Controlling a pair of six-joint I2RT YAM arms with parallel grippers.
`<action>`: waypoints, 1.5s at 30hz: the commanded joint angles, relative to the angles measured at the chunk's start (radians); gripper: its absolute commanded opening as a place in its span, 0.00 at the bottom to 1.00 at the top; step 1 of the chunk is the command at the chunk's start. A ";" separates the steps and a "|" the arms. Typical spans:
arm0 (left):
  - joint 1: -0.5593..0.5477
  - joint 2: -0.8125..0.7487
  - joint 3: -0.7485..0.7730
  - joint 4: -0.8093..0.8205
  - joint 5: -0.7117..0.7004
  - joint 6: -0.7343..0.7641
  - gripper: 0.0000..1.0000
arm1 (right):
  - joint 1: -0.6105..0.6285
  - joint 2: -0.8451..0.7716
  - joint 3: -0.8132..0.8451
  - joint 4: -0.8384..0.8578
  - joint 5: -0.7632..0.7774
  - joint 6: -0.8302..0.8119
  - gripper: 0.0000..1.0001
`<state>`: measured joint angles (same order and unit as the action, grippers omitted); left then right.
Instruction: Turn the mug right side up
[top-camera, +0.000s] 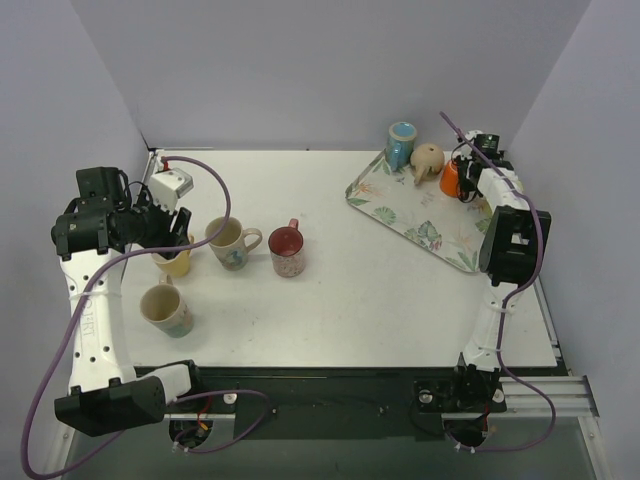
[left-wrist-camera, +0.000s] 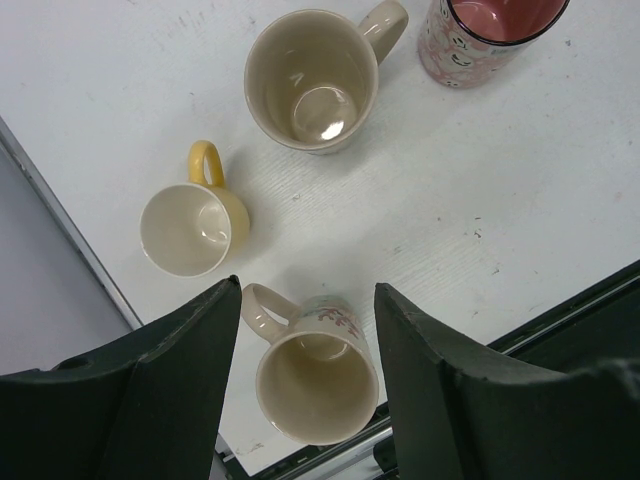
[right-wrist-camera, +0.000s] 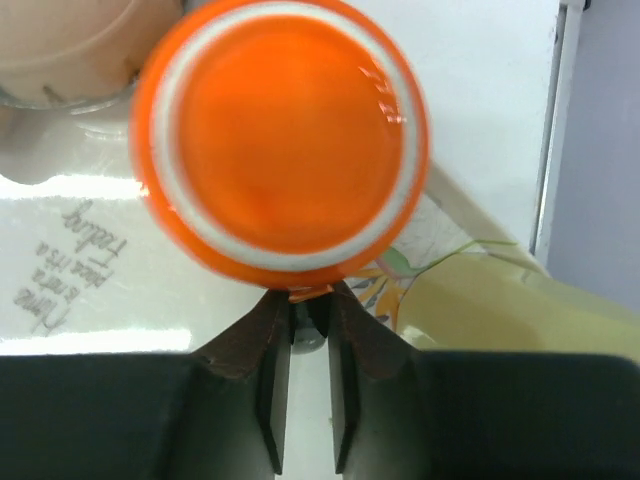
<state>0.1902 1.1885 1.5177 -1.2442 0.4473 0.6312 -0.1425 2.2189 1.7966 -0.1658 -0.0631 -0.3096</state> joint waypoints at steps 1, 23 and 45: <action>-0.006 -0.012 -0.002 0.042 0.021 -0.011 0.66 | 0.004 0.008 0.046 0.000 0.012 0.040 0.00; -0.565 -0.001 -0.010 0.333 -0.088 -0.160 0.86 | -0.003 -0.680 -0.429 0.089 -0.380 0.881 0.00; -0.704 -0.069 -0.356 1.080 -0.079 0.078 0.88 | 0.704 -0.992 -0.556 0.308 -0.255 1.274 0.00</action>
<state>-0.5117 1.1023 1.1572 -0.3969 0.4393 0.7261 0.5247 1.2037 1.1622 -0.0307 -0.4049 0.8536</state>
